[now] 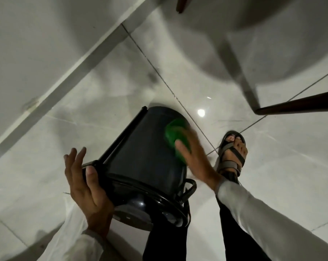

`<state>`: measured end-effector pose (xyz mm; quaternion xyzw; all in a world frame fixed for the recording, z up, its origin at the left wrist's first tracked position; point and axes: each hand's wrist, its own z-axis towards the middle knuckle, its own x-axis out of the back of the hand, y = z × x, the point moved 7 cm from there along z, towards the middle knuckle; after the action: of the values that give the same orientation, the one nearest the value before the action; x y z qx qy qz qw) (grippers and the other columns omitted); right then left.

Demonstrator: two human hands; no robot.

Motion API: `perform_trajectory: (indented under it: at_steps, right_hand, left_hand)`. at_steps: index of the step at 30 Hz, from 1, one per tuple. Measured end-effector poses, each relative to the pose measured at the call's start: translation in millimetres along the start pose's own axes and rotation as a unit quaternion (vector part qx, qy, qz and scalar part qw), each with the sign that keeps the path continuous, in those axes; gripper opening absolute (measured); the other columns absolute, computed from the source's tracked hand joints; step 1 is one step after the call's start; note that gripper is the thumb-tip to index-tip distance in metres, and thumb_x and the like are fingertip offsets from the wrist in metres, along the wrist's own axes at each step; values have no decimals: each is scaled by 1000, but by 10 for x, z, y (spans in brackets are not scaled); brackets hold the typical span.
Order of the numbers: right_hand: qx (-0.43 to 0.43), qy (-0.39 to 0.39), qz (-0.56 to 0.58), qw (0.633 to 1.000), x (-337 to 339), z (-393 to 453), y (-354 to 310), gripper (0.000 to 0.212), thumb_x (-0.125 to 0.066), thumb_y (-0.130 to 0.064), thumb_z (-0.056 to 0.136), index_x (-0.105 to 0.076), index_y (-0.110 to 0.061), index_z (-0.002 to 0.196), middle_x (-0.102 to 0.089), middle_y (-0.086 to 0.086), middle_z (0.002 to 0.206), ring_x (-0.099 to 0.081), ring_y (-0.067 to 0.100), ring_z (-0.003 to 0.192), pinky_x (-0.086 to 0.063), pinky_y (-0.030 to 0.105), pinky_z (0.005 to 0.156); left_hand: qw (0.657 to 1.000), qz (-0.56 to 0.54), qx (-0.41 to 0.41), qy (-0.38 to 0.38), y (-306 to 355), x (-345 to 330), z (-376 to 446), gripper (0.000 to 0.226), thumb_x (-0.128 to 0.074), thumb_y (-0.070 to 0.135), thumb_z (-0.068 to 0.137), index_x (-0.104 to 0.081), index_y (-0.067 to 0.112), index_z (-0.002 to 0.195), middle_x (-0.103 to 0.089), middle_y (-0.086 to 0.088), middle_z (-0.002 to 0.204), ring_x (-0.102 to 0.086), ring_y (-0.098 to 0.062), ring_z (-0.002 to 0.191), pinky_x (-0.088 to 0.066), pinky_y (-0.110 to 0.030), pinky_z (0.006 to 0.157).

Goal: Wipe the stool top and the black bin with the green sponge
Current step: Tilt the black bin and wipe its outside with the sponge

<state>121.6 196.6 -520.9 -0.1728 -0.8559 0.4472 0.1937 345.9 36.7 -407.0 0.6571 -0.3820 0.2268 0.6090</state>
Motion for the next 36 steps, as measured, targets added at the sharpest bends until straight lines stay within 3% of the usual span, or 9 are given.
perform_trajectory:
  at_steps: [4, 7, 9, 12, 19, 25, 30, 34, 36]
  right_hand:
    - [-266, 78, 199, 940, 19, 437, 398, 49, -45, -32, 113, -40, -16, 159, -54, 13, 156, -50, 33, 148, -40, 46, 125]
    - [-181, 2, 128, 975, -34, 272, 117, 53, -54, -35, 109, -39, -30, 160, -40, -2, 168, -42, 20, 155, -39, 32, 125]
    - [8, -81, 25, 996, -185, -136, -439, 48, -56, -48, 105, -41, -53, 151, -21, -27, 170, -29, -2, 158, -35, 17, 125]
    - [188, -163, -93, 964, -370, -489, -738, 43, -50, -53, 106, -51, -46, 148, -18, -10, 177, -21, 12, 165, -25, 31, 133]
    - [-215, 95, -146, 961, 139, 624, 51, 42, -58, -29, 107, -57, -11, 145, -55, 23, 149, -52, 43, 139, -43, 41, 118]
    - [-74, 60, -89, 991, 323, 188, -483, 38, -63, -40, 98, -61, -31, 135, -59, -7, 132, -61, -2, 119, -47, 5, 100]
    - [-54, -119, -212, 969, 20, -73, -541, 37, -69, -15, 102, -66, -6, 138, -51, 15, 155, -49, 31, 145, -39, 50, 125]
    - [-28, -88, -181, 979, 180, -367, -646, 31, -66, -24, 104, -66, -22, 135, -45, 1, 159, -40, 2, 150, -32, 27, 130]
    - [34, -133, -201, 970, 32, -662, -801, 25, -58, -47, 104, -65, -39, 126, -41, -11, 160, -35, -13, 148, -26, 6, 122]
  left_hand:
    - [999, -14, 29, 42, -66, 53, 43, 49, -33, 37, 110, -60, 13, 143, -51, -8, 162, -32, -20, 162, -24, -29, 132]
    - [997, -21, 48, 56, -94, 104, 48, 49, -33, 35, 110, -62, 8, 138, -52, -11, 159, -35, -28, 160, -28, -38, 131]
    - [998, -14, 31, 43, -16, 106, 35, 47, -34, 34, 110, -62, 9, 138, -51, -12, 161, -31, -27, 162, -25, -26, 130]
    - [996, 13, -76, -33, 232, -12, -25, 51, -34, 41, 111, -62, 8, 138, -45, -14, 166, -23, -27, 165, -21, -29, 132]
    - [946, 90, -280, -136, 592, -270, -413, 52, -35, 44, 110, -55, 11, 144, -41, -27, 162, -23, -40, 163, -35, -52, 125]
    - [939, 46, -281, -195, 618, -212, -873, 59, -23, 45, 113, -28, 23, 166, -18, -10, 178, -21, -31, 166, -24, -51, 133]
    - [992, -73, -34, -97, 440, -94, -733, 59, -23, 43, 113, -11, 32, 169, -11, 2, 181, -8, -21, 169, -9, -46, 136]
    - [976, -26, 209, -46, 99, -170, -569, 69, -16, 59, 100, -6, 37, 165, -1, 8, 179, 6, -9, 167, 5, -55, 135]
    - [979, -22, 197, -55, 139, -243, -659, 71, -16, 59, 101, -8, 33, 166, -3, 7, 180, 5, -8, 167, 2, -52, 137]
